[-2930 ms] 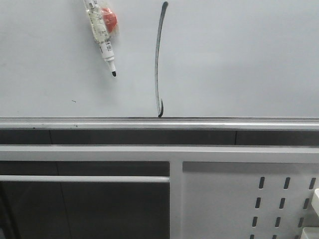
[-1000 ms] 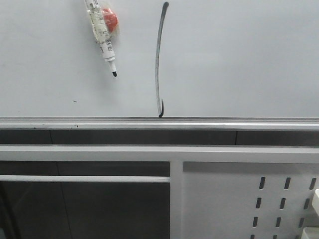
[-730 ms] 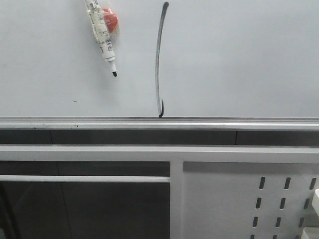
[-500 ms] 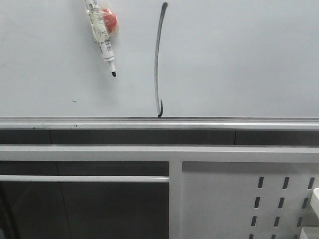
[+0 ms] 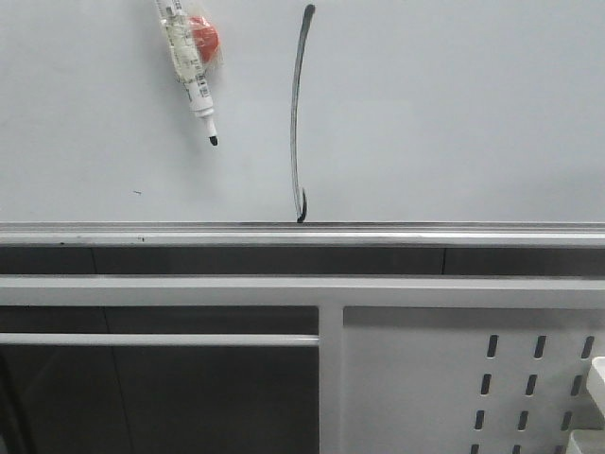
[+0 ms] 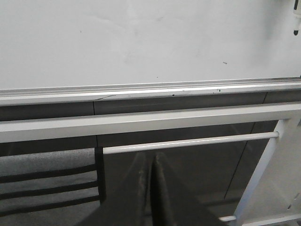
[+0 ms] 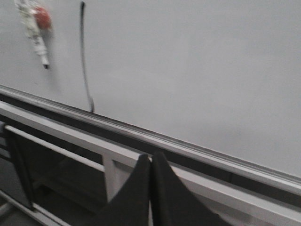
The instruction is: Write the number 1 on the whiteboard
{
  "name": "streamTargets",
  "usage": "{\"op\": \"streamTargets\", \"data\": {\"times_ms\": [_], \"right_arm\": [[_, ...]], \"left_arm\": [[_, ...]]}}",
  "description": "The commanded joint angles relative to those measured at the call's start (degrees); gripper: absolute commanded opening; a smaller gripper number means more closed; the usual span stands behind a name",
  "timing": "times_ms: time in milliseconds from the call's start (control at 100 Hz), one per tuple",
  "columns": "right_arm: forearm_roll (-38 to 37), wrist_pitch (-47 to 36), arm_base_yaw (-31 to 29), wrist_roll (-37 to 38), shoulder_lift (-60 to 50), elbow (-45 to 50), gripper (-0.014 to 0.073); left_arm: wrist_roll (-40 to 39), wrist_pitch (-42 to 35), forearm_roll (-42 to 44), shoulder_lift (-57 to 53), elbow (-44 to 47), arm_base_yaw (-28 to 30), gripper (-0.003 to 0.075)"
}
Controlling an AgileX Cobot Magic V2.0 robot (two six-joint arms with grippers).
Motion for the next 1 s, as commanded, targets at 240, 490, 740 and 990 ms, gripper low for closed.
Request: {"op": "streamTargets", "data": {"times_ms": [240, 490, 740, 990], "right_arm": [[-3.9, 15.7, -11.2, 3.8, -16.5, 1.0, -0.0059], [-4.3, 30.0, -14.8, 4.0, -23.1, 1.0, -0.0059], [-4.6, 29.7, -14.8, 4.0, -23.5, 1.0, -0.0059], [-4.6, 29.7, -14.8, 4.0, -23.5, 1.0, -0.0059]], "left_arm": [[-0.5, -2.4, -0.3, -1.3, 2.0, 0.2, -0.0020], [-0.5, -2.4, -0.3, -1.2, 2.0, 0.2, -0.0020], [-0.5, -2.4, -0.3, -1.2, 2.0, 0.2, -0.0020], [-0.5, -2.4, -0.3, -1.2, 2.0, 0.2, -0.0020]]}}
